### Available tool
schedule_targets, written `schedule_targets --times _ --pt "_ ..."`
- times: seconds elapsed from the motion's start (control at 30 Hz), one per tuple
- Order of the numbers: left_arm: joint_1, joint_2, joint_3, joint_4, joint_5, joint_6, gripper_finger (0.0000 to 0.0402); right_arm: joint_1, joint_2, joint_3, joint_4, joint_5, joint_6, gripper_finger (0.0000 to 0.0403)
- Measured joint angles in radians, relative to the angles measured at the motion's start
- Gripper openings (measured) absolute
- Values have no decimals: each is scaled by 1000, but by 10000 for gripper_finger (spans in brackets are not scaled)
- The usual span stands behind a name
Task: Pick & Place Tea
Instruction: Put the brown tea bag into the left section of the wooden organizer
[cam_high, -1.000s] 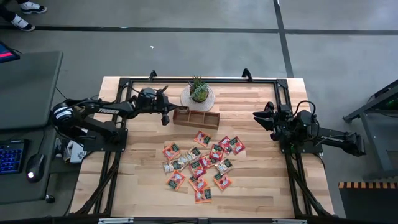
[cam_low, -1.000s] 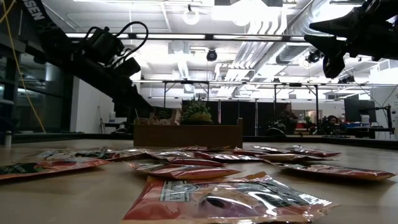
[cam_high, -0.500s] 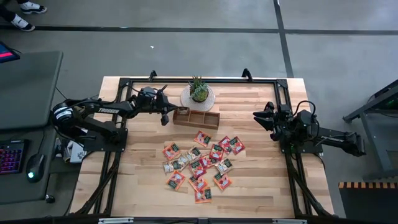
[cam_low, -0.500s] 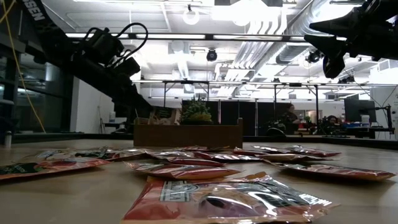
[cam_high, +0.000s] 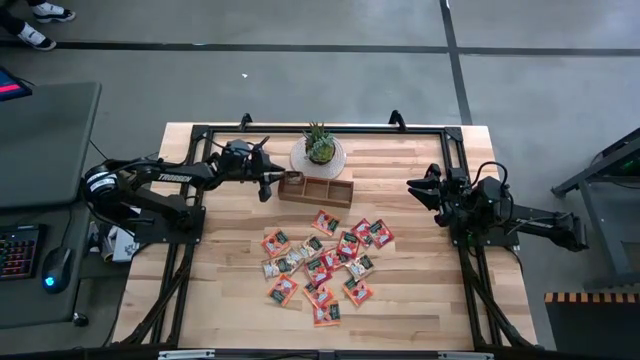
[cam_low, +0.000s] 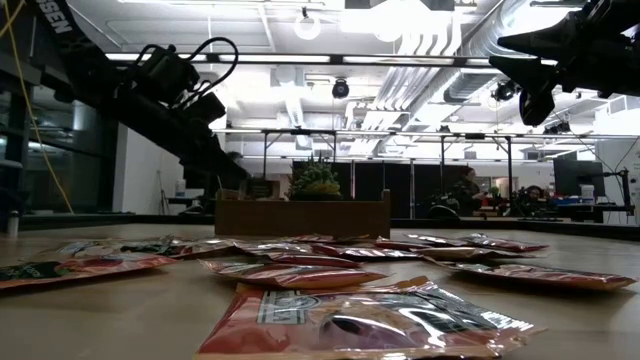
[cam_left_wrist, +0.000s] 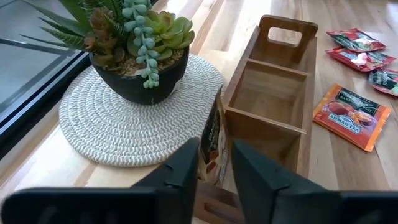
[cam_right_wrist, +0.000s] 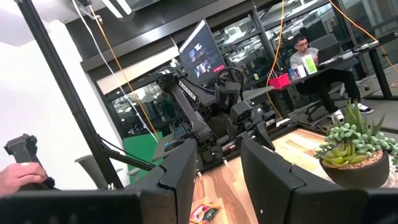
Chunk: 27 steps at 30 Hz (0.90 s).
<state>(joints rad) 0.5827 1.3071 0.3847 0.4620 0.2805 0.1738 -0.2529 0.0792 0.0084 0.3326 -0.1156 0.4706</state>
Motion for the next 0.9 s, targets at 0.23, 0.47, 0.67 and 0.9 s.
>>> schedule_targets --times 0.23,0.47,0.67,0.9 --pt "0 -61 0 0 -2 -39 157 0 0 0 0 0 0 124" --pt "-14 -197 97 -250 18 -49 163 0 0 0 0 0 0 124" --pt "-113 -220 344 -710 15 -9 163 0 0 0 0 0 0 124" --pt "-242 -104 601 -1154 -17 97 163 0 0 0 0 0 0 124"
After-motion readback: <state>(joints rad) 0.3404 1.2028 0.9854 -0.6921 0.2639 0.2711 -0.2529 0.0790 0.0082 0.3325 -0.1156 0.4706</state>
